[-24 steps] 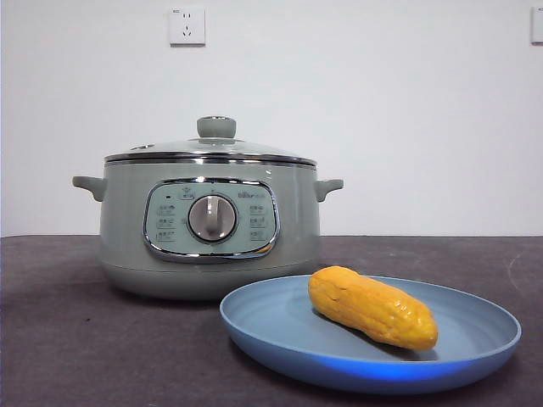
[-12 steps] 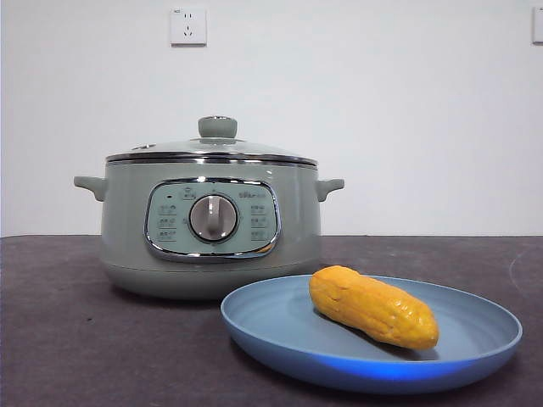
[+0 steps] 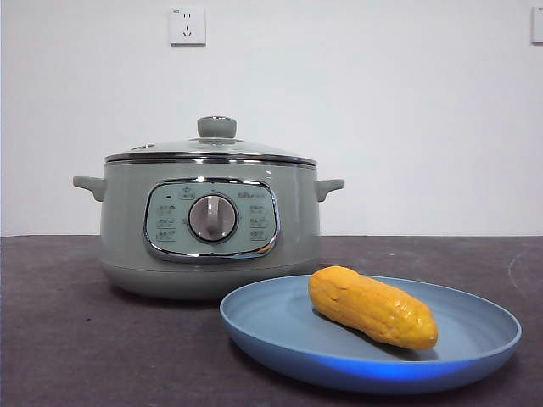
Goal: Take the corn out from the steamer,put the corn on the plate,close the lid
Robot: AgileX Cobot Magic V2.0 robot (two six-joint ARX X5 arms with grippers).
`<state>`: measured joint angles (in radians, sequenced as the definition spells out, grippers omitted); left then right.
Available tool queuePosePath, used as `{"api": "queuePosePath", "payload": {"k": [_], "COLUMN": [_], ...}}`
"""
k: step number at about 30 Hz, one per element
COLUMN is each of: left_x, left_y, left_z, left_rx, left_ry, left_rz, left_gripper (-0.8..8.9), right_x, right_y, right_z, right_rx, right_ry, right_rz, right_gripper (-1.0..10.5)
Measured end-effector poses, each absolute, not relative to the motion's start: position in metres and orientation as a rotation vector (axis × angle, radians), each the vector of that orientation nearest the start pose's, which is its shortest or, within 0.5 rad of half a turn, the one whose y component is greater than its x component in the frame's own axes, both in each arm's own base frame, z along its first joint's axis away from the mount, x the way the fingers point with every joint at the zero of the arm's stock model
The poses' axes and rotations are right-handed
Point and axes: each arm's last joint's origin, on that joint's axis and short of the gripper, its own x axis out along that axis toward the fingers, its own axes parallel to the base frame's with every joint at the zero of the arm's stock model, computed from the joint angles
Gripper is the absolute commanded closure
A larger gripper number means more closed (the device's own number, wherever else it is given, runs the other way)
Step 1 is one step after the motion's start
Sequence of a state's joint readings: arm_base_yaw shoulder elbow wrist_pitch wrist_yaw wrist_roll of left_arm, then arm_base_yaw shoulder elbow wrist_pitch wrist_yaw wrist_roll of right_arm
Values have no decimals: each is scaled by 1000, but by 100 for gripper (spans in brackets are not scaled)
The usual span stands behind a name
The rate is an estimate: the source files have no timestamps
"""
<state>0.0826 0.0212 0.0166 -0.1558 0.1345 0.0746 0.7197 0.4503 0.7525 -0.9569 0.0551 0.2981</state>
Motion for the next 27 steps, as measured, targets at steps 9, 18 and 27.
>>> {"api": "queuePosePath", "payload": {"k": [9,18,27], "left_x": [95,95,95], "left_y": [4,4,4], "left_z": [152,152,152], "left_rx": [26,22,22], "left_ry": [163,163,163], "left_rz": [-55,-53,-53], "left_gripper": [816,816,816], "right_x": [57,57,57], "right_y": [48,48,48], "right_z": [290,290,290], "right_rx": [26,26,26], "right_ry": [704,704,704], "right_rz": [540,540,540], "right_gripper": [945,945,945]}}
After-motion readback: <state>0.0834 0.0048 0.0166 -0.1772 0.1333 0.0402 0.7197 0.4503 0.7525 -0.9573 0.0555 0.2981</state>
